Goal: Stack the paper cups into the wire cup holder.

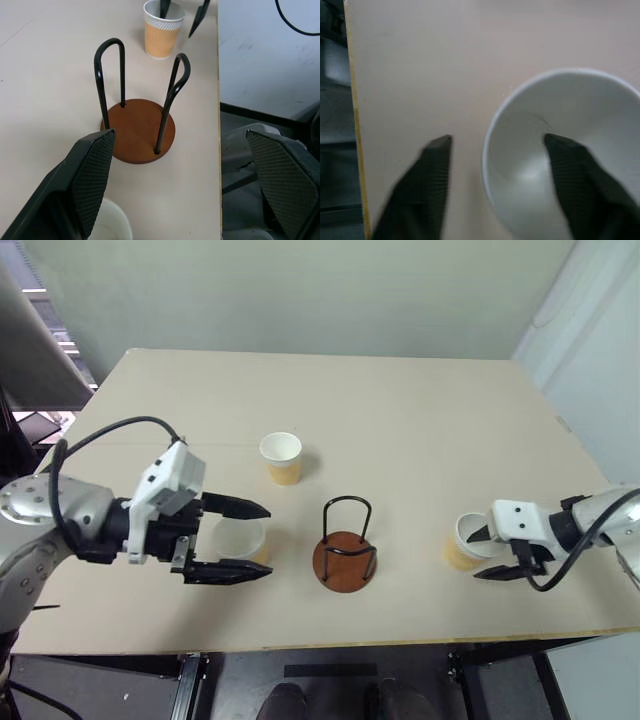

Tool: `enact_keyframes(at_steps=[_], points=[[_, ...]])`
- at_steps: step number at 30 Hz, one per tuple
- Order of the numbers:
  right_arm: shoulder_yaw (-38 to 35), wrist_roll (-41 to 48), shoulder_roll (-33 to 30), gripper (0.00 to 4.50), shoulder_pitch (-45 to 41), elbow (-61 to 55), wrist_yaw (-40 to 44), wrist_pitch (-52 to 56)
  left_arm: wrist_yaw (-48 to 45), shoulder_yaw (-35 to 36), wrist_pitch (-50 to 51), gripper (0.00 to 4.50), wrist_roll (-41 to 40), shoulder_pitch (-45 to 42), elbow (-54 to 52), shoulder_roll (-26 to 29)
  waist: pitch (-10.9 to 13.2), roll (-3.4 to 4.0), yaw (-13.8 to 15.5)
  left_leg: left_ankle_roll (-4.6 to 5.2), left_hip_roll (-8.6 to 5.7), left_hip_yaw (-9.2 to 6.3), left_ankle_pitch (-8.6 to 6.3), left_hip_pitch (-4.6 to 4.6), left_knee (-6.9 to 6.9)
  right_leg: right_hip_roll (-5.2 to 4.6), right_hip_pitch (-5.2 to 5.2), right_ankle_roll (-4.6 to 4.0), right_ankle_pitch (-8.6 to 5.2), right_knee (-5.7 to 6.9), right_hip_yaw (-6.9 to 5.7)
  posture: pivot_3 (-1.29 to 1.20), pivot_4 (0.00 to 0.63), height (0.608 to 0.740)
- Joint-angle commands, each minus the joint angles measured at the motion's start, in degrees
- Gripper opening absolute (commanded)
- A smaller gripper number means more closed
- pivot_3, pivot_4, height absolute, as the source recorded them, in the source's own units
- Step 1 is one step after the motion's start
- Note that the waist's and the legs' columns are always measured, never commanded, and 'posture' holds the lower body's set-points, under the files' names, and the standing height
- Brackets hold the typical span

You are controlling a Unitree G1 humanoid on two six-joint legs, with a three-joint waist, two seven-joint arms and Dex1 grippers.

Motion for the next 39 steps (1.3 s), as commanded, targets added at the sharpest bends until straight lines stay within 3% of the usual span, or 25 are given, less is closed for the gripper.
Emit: enact_keyframes(at_steps=[1,5,11,15,20,25,31,39], points=[[-0.6,-0.5,-0.3,1.39,-2.3,0.6,0.3,-1.0,0.0,2.7,-1.5,4.5,0.1,1.2,-1.3,-0.2,0.0,0.0,0.0,0.0,0.0,0.0,0.0,-0.01,0.0,0.0,0.0,0.0,0.0,-0.01,0.0,0.0,0.15,0.74],[-1.4,0.5,-1.3,0.02,-3.3,0.9,2.0,-1.1,0.8,2.7,-2.5,4.5,1.1,2.9,-0.9,-0.7,0.0,0.0,0.1,0.0,-0.01,-0.02,0.0,-0.02,0.04,-0.02,0.01,0.0,0.0,0.0,0.0,0.0,0.15,0.74],[-5.5,7.7,-2.4,0.02,-7.4,-0.8,6.3,1.6,5.4,-0.4,-4.8,4.5,5.4,5.4,-2.4,-3.8,0.0,0.01,0.0,0.0,-0.02,0.01,0.0,-0.03,0.06,-0.01,0.01,0.0,0.0,0.0,0.0,0.0,0.15,0.74],[-7.8,15.1,-1.6,0.02,-16.0,-0.8,9.2,6.7,8.3,-0.6,-7.3,4.5,6.8,6.6,-3.5,-7.7,0.0,0.02,0.0,-0.01,-0.04,0.01,0.0,-0.05,0.1,0.05,0.01,-0.01,0.0,0.0,0.0,0.0,0.15,0.74],[-7.3,20.2,0.6,0.02,-26.5,-0.5,11.4,9.8,13.2,3.2,-9.4,4.5,4.6,8.4,-5.8,-14.2,0.0,0.01,0.0,-0.03,-0.03,-0.01,0.01,-0.06,0.13,0.1,0.01,-0.01,-0.01,0.0,-0.02,0.0,0.15,0.74],[-4.1,21.9,7.5,0.02,-33.5,-1.7,10.8,10.7,21.8,5.8,-6.0,4.5,-1.6,12.4,-14.2,-18.4,0.0,0.03,-0.3,-0.03,-0.04,0.01,0.01,-0.04,0.2,0.1,0.02,-0.01,-0.01,0.0,-0.04,0.0,0.15,0.74],[0.3,21.5,13.8,0.02,-35.5,-3.5,11.0,10.3,22.6,8.9,-5.9,4.5,-3.0,12.1,-13.6,-15.4,0.0,0.04,0.1,-0.04,-0.04,-0.08,0.02,-0.03,0.31,0.11,0.09,-0.01,-0.01,0.07,-0.13,0.0,0.15,0.74],[4.9,17.8,17.4,0.02,-33.1,-4.1,10.0,7.4,21.7,14.2,-4.6,4.5,-4.9,14.4,-12.3,-11.4,0.0,0.04,0.0,-0.05,-0.09,-0.12,0.0,-0.05,0.39,0.08,0.14,-0.03,-0.02,0.05,-0.13,0.0,0.15,0.74]])
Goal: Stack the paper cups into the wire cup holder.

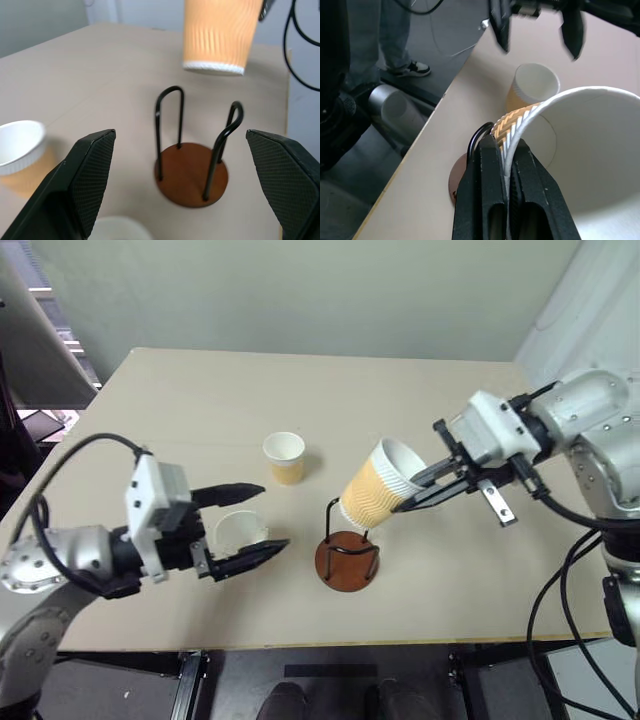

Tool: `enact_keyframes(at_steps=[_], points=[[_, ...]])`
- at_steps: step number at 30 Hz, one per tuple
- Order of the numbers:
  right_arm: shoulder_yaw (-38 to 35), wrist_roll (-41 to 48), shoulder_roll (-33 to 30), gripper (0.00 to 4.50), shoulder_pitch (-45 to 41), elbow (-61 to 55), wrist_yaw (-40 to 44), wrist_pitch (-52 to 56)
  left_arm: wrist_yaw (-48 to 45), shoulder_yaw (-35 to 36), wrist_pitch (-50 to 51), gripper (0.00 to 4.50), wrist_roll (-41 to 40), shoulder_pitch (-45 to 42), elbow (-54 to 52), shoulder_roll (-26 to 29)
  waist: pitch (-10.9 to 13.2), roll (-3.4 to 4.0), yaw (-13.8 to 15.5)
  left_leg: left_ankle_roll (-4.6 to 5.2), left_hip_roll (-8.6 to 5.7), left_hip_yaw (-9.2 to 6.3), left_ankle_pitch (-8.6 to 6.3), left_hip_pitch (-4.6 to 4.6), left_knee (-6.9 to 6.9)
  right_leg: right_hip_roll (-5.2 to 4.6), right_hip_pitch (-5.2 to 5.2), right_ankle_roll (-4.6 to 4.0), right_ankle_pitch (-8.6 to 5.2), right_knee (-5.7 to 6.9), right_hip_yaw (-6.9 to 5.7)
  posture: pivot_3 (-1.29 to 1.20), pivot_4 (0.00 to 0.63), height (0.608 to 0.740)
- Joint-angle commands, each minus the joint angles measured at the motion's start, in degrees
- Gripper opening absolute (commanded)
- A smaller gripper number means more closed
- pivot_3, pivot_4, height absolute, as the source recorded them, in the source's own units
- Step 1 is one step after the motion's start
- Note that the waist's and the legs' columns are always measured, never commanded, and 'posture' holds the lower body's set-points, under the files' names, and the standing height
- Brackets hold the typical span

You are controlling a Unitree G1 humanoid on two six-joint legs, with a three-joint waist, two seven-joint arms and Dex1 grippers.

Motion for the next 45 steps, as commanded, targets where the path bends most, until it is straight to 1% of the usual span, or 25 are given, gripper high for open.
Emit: enact_keyframes(at_steps=[1,4,9,18,21,22,27,29,32,34,35,38,39,42,45], points=[[1.3,-2.2,1.2,0.02,0.6,-1.0,-1.1,-2.2,-0.3,2.2,1.0,4.5,-2.1,0.8,-0.7,1.1,0.0,0.0,0.0,0.0,0.01,0.0,0.0,0.0,0.0,0.0,0.0,0.0,0.0,0.0,0.0,0.0,0.15,0.74],[3.3,-5.4,2.0,0.02,1.5,-0.2,-1.7,-4.5,-0.6,2.3,1.7,4.5,-2.3,1.8,-1.0,2.1,0.0,0.0,0.0,-0.01,0.04,-0.01,-0.01,0.0,0.0,0.0,-0.01,-0.01,-0.01,0.01,-0.01,0.0,0.15,0.74],[4.5,-7.2,2.6,0.02,2.1,-0.2,-1.7,-5.6,-1.0,3.0,1.7,4.5,-2.7,2.5,-0.9,2.7,0.0,0.0,0.0,-0.03,0.05,-0.02,-0.03,-0.02,-0.01,0.01,-0.02,-0.02,-0.01,0.01,-0.01,0.0,0.15,0.74],[5.3,-9.6,4.0,0.02,2.8,-0.2,-2.1,-7.1,-0.8,1.9,1.6,4.5,-2.7,1.7,-0.8,2.7,0.0,0.0,-0.1,-0.05,0.06,-0.02,-0.04,-0.01,0.0,0.0,-0.02,-0.03,-0.02,0.01,-0.01,0.0,0.15,0.74],[5.9,-10.9,3.8,0.62,2.8,0.4,-2.1,-7.4,-0.9,1.6,1.7,4.5,-2.6,1.5,-0.6,2.8,0.0,0.0,-0.1,-0.05,0.05,-0.03,-0.05,-0.02,0.0,0.0,-0.01,-0.04,-0.02,0.01,-0.01,0.0,0.15,0.74],[5.9,-11.1,3.8,0.93,2.8,0.4,-2.1,-7.3,-1.0,1.5,1.7,4.5,-2.6,1.5,-0.5,2.8,0.0,0.0,-0.1,-0.05,0.05,-0.03,-0.05,-0.02,0.0,0.0,-0.01,-0.04,-0.02,0.01,-0.01,0.0,0.15,0.74],[5.1,-11.7,3.4,2.67,3.3,0.7,-2.8,-6.5,-2.0,1.3,1.6,4.5,-2.2,0.9,0.7,3.7,0.0,0.0,-0.1,-0.06,0.06,-0.03,-0.05,-0.02,-0.01,0.01,-0.02,-0.05,-0.03,0.01,-0.01,0.0,0.15,0.74],[3.8,-11.7,2.4,3.4,3.9,0.9,-3.9,-5.6,-2.8,0.6,1.3,4.5,-0.6,0.5,2.2,4.8,0.0,0.0,0.0,-0.06,0.06,-0.03,-0.05,-0.02,-0.01,0.01,-0.01,-0.06,-0.03,0.01,-0.01,0.0,0.15,0.74],[-0.9,-10.0,-0.2,4.45,5.8,1.3,-6.6,-2.8,-3.2,-2.5,-0.7,4.5,5.3,-1.3,6.0,7.1,0.0,0.01,0.4,-0.06,0.04,-0.08,-0.06,-0.02,0.0,0.0,0.0,-0.09,-0.05,0.01,-0.01,0.0,0.15,0.74],[-6.5,-6.5,-2.0,4.48,7.9,1.7,-8.1,-0.1,-2.7,-6.7,-2.6,4.5,10.8,-4.3,9.4,8.9,0.0,0.0,0.7,-0.06,0.0,-0.09,-0.06,-0.02,0.0,-0.06,-0.01,-0.09,-0.05,0.01,-0.01,0.0,0.15,0.74],[-10.8,-2.7,-3.1,4.48,9.4,1.6,-8.3,2.5,-2.4,-9.5,-3.4,4.5,13.7,-6.7,11.4,9.8,0.0,0.0,1.0,-0.06,0.0,-0.12,-0.06,-0.04,0.0,-0.07,-0.01,-0.11,-0.06,0.0,-0.01,0.0,0.15,0.74],[-29.6,14.0,-6.8,4.48,15.5,0.5,-7.8,13.4,-6.5,-16.6,-5.1,4.5,16.9,-17.0,17.3,10.2,0.0,-0.05,2.1,-0.07,-0.07,-0.16,-0.05,-0.12,-0.01,-0.09,-0.04,-0.19,-0.11,-0.01,-0.01,0.0,0.15,0.74],[-33.2,17.5,-7.4,4.48,16.5,0.2,-8.8,15.8,-7.8,-18.2,-5.7,4.5,17.9,-19.3,19.0,10.3,0.0,-0.04,2.2,-0.08,-0.12,-0.19,-0.05,-0.15,0.01,-0.08,-0.04,-0.21,-0.12,-0.03,0.0,0.0,0.15,0.74],[-41.2,24.6,-9.4,4.48,20.3,-4.2,-13.0,21.2,-12.8,-26.0,-9.0,4.5,24.8,-26.7,25.7,10.6,0.0,-0.04,2.0,-0.09,-0.16,-0.04,-0.05,-0.11,-0.08,-0.08,-0.05,-0.23,-0.14,-0.1,0.13,0.0,0.15,0.74],[-45.1,31.6,-9.8,4.48,22.2,-9.2,-18.6,25.2,-17.3,-30.9,-12.0,4.5,29.2,-31.1,30.3,10.2,0.0,-0.02,1.0,-0.12,-0.13,0.02,-0.06,-0.07,-0.19,-0.03,-0.08,-0.22,-0.15,-0.18,0.16,0.0,0.15,0.74]])
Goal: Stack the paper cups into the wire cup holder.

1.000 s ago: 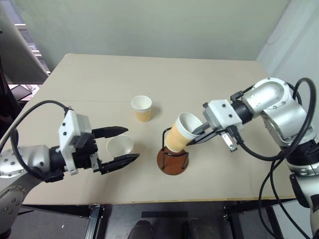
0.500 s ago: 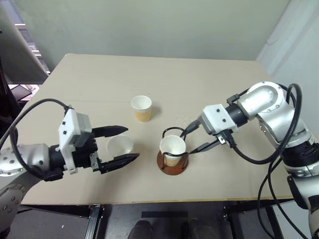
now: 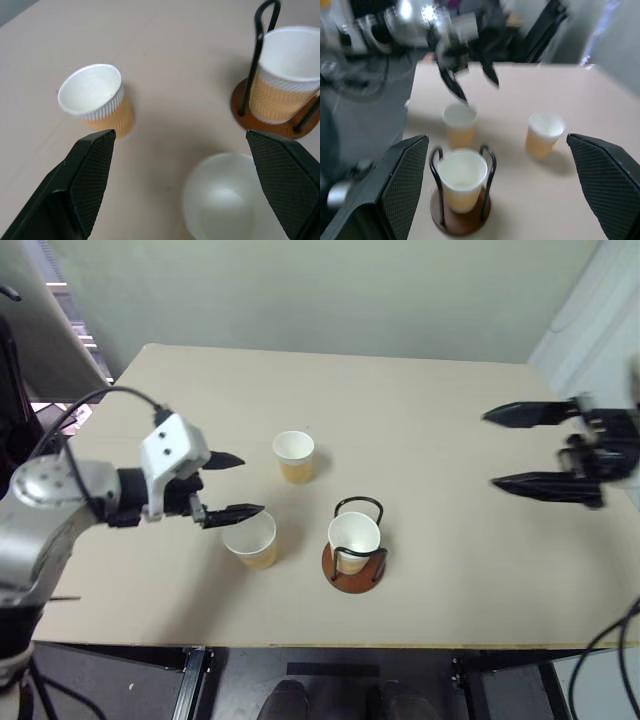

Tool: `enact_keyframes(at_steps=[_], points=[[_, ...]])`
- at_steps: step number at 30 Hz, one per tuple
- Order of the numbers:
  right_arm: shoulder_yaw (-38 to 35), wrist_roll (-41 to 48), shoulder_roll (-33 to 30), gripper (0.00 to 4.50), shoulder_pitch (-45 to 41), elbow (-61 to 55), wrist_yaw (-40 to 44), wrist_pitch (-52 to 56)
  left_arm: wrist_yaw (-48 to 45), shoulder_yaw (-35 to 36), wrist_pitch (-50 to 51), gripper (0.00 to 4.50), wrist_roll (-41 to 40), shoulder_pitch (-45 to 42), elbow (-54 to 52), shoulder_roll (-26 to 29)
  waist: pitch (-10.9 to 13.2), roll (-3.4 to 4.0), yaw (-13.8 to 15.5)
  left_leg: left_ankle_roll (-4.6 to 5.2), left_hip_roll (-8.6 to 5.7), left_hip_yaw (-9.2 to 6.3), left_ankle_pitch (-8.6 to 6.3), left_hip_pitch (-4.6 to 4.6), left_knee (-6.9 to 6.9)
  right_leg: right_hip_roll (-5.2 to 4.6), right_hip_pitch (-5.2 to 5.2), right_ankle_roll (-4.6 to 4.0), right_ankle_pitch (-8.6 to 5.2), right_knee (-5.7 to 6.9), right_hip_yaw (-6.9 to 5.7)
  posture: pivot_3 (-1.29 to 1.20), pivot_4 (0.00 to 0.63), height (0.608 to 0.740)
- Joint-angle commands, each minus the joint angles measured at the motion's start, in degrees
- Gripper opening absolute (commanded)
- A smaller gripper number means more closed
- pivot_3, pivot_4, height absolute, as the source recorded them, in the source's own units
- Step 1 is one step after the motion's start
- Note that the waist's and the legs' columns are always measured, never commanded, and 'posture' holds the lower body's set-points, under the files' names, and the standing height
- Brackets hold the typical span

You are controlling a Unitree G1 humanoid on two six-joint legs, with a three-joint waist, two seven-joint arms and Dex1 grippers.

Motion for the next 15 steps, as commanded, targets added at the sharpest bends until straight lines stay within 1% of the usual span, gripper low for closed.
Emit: enact_keyframes(at_steps=[1,3,6,9,13,15], points=[[-5.8,10.0,-0.8,4.48,1.0,-6.7,-7.0,4.6,-5.6,-4.4,-4.1,4.5,5.2,-3.7,4.1,0.1,0.0,0.01,-0.7,0.0,0.0,0.04,0.0,0.01,-0.01,0.01,0.0,0.02,0.0,-0.01,0.01,0.0,0.15,0.74],[-8.3,14.8,-1.0,4.48,2.6,-9.6,-10.7,6.4,-8.8,-6.9,-6.4,4.5,7.6,-5.2,6.5,0.0,0.0,0.01,-0.9,0.0,0.01,0.02,0.0,-0.01,-0.01,0.03,-0.03,0.09,-0.01,-0.02,0.01,0.0,0.15,0.74],[-11.1,19.1,-2.3,4.48,6.1,-12.2,-14.3,7.7,-11.7,-8.6,-8.8,4.5,10.0,-6.9,9.6,-1.0,0.0,0.01,-0.9,0.03,0.0,-0.06,-0.01,-0.05,-0.01,0.03,-0.02,0.16,-0.04,-0.09,0.01,0.0,0.15,0.74],[-14.1,21.1,-3.6,4.48,10.6,-14.0,-16.1,7.8,-13.8,-10.8,-11.2,4.5,13.3,-8.0,12.6,-2.1,0.0,0.01,-0.8,0.08,0.0,-0.13,-0.04,-0.08,0.01,0.01,0.02,0.21,-0.02,-0.21,0.01,0.0,0.15,0.74],[-16.1,21.9,-5.2,4.48,13.8,-14.6,-17.9,6.7,-14.8,-12.4,-12.7,4.5,15.9,-9.3,15.1,-5.1,0.0,0.0,-0.7,0.18,0.0,-0.18,-0.08,-0.11,0.0,-0.04,0.04,0.24,0.0,-0.24,0.01,0.0,0.15,0.74],[-16.8,22.5,-5.8,4.5,14.9,-15.1,-18.4,6.4,-15.4,-12.7,-13.1,4.12,16.5,-10.0,15.9,-6.6,0.0,0.0,-0.8,0.21,0.01,-0.18,-0.1,-0.13,0.02,-0.04,0.04,0.27,0.02,-0.26,0.0,0.0,0.15,0.74]])
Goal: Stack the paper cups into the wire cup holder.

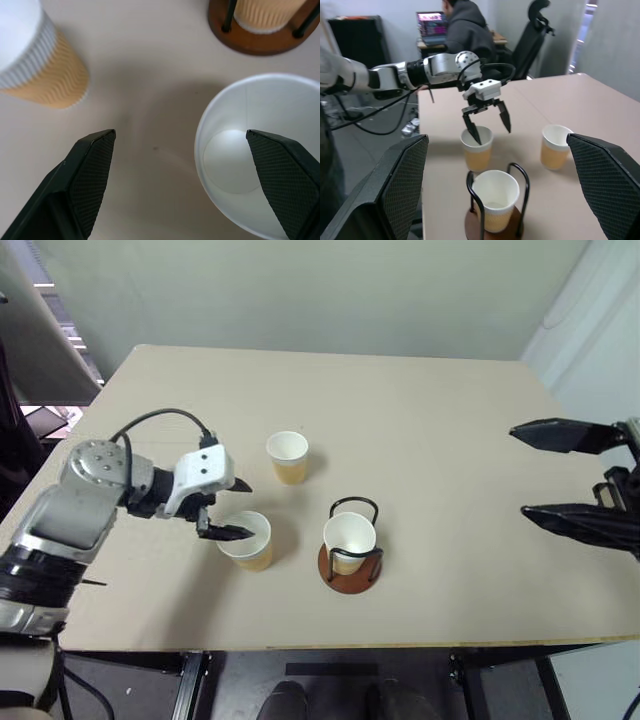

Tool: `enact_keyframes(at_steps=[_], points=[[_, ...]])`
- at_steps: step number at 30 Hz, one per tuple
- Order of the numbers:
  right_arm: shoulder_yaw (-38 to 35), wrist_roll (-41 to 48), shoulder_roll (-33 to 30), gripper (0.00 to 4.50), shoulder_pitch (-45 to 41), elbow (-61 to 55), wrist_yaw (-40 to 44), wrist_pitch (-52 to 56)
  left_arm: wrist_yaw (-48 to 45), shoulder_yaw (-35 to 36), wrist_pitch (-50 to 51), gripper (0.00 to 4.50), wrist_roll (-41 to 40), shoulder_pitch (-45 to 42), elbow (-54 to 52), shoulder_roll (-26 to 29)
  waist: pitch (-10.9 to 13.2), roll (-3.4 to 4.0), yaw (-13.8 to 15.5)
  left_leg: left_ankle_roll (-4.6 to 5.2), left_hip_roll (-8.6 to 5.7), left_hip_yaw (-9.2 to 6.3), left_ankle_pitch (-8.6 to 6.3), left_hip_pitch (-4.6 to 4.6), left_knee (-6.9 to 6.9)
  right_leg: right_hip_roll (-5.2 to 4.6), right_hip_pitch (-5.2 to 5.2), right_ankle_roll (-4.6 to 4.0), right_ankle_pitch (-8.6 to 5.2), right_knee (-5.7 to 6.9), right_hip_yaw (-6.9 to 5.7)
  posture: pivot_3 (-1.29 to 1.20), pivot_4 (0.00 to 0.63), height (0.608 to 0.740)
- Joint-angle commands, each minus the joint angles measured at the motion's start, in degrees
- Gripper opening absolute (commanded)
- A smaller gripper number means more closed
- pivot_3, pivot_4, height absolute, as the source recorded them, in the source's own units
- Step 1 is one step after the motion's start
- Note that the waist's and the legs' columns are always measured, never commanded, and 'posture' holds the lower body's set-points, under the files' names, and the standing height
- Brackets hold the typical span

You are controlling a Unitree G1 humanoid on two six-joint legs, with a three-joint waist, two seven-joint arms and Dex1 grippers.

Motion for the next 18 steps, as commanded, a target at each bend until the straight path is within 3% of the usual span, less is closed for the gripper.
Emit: enact_keyframes(at_steps=[1,12,18], points=[[-3.5,2.2,-1.8,4.5,1.3,-1.7,-1.4,-1.4,-1.6,0.3,-1.5,3.89,1.0,-2.5,0.7,-1.6,0.0,0.0,0.0,0.02,0.0,0.01,-0.01,-0.02,0.01,0.0,0.01,0.06,0.04,-0.04,0.0,0.0,0.15,0.74],[-4.7,2.6,-3.4,4.5,5.0,-2.1,-2.0,-3.7,-5.2,1.1,-2.6,0.03,1.9,-3.3,2.3,-2.9,0.0,0.0,-0.1,0.21,0.01,0.05,-0.12,-0.17,0.24,0.03,0.0,0.32,0.16,-0.23,0.01,0.0,0.15,0.74],[-4.9,2.4,-4.1,4.5,5.9,-1.9,-1.9,-4.7,-8.4,3.8,-1.7,0.03,-2.7,-8.2,2.3,-5.0,0.0,-0.01,0.3,0.27,-0.01,-0.01,-0.15,-0.31,0.4,0.01,0.01,0.41,0.22,-0.29,0.0,0.0,0.15,0.74]])
